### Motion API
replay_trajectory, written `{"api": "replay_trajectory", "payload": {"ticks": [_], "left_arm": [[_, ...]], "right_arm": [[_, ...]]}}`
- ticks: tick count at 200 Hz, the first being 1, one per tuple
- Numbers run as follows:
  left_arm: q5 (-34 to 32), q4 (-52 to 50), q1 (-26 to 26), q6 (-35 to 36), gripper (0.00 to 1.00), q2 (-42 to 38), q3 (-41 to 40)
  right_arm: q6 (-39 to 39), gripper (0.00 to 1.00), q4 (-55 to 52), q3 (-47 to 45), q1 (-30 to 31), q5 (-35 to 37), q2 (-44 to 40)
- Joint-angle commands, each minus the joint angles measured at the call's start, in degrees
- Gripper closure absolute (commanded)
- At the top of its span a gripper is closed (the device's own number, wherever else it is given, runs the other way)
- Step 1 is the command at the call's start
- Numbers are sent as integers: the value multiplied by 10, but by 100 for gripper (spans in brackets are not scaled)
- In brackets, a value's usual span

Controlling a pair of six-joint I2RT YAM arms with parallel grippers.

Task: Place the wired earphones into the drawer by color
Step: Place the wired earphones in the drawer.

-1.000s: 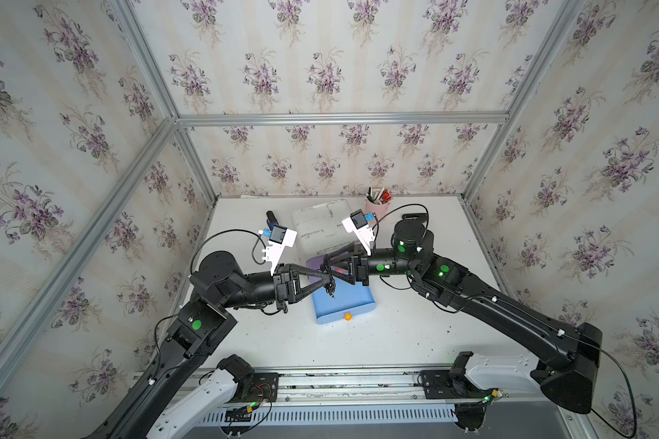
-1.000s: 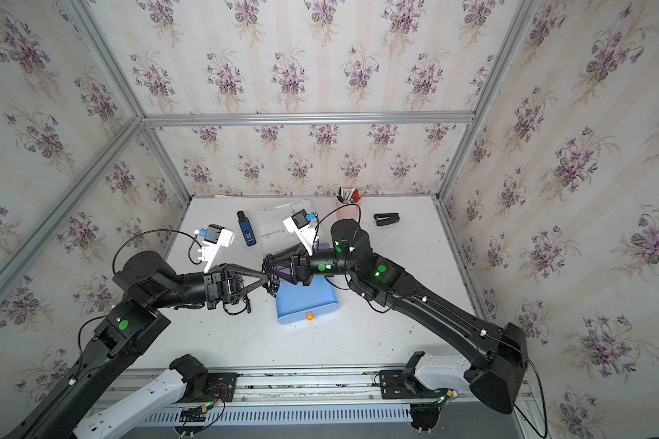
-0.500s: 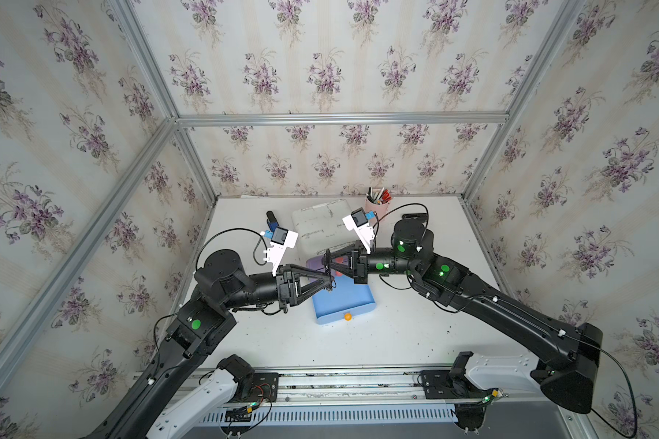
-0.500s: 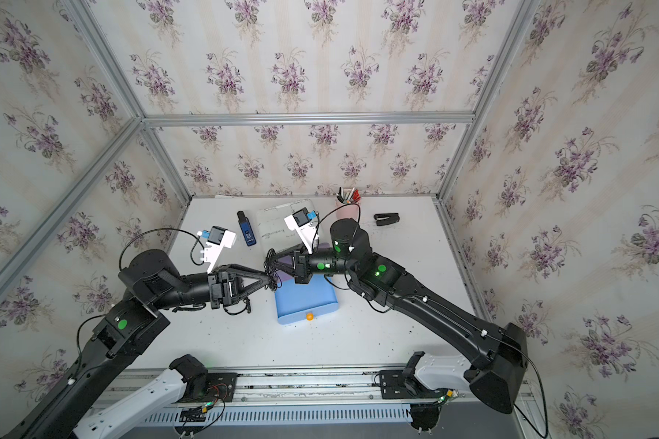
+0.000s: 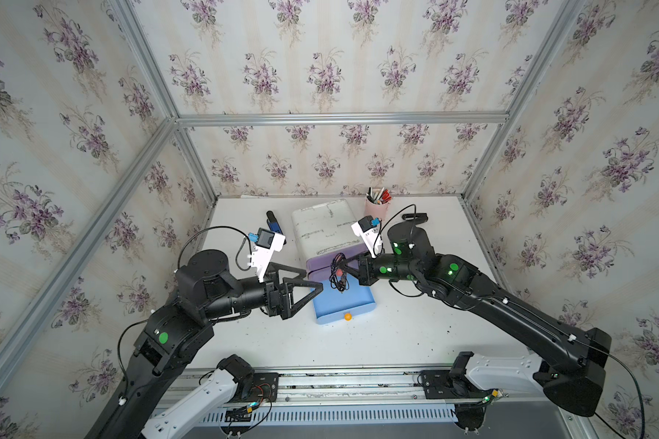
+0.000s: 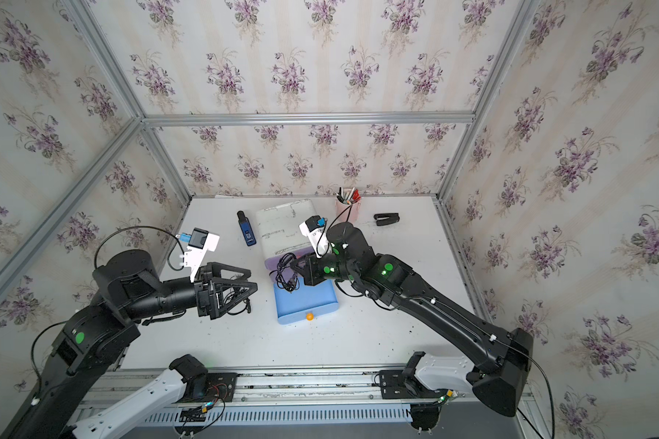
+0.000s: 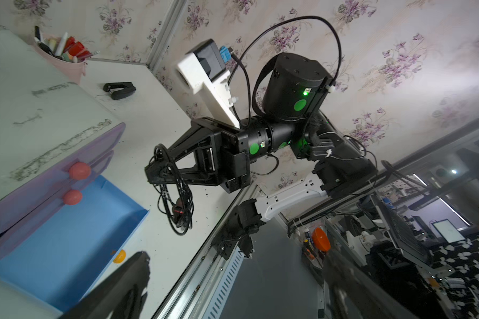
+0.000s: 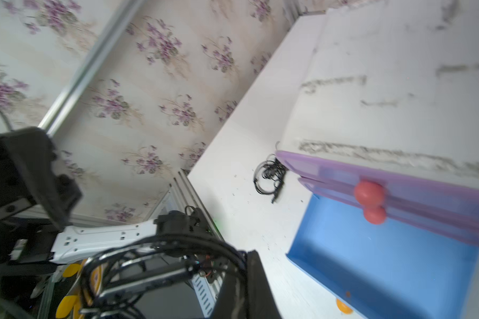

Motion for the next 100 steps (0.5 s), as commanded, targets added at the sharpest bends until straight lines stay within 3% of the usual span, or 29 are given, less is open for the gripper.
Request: {"api": "replay_trajectory", "payload": {"ticks": [1, 58, 100], "left_arm": [[-81, -81, 1, 60, 0, -4, 8], [-140, -98, 1, 66, 0, -3, -9], [-163, -118, 1, 73, 0, -15, -16]], "right_arm": [[43, 100, -71, -18, 0, 68, -13], [175, 100, -56, -105, -3, 171, -9], [210, 100, -38, -132, -13, 197, 38]]}}
